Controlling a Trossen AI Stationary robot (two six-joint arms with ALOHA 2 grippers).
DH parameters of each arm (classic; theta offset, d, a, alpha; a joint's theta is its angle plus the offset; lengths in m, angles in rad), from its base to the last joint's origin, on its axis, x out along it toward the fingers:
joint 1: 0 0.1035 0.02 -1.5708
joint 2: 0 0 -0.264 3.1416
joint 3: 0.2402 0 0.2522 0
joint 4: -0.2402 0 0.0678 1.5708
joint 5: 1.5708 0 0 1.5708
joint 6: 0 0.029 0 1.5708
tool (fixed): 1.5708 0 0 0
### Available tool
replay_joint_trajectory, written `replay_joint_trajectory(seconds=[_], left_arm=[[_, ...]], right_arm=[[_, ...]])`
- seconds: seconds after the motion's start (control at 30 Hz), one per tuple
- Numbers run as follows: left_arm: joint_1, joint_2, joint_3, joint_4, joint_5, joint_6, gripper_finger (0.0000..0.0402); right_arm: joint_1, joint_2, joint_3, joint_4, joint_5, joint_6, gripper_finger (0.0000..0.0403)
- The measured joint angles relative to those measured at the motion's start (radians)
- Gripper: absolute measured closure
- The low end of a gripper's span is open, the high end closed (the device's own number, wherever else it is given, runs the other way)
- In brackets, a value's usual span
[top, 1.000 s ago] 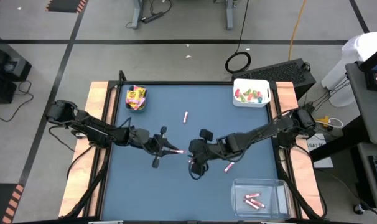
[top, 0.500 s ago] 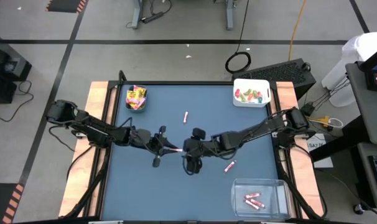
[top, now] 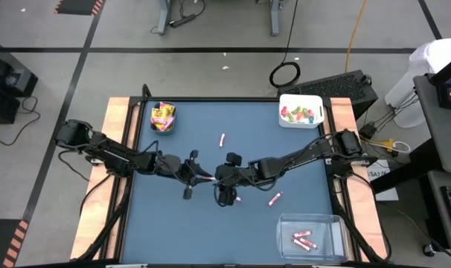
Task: Sort candy
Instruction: Put the white candy into the transparent bin
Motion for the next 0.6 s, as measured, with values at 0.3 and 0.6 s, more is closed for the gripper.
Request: replay_joint_trajectory(seconds=[0.3, 0.6], left_arm=[[0.0, 0.0, 0.0, -0.003, 0.0, 0.0, 0.034], [-0.001, 0.0, 0.0, -0.004, 0.001, -0.002, 0.034]], right_arm=[[-0.015, -0.001, 0.001, 0.016, -0.026, -0.005, 0.0261], [-0.024, -0.001, 0.001, 0.035, -0.055, 0.004, 0.0359]])
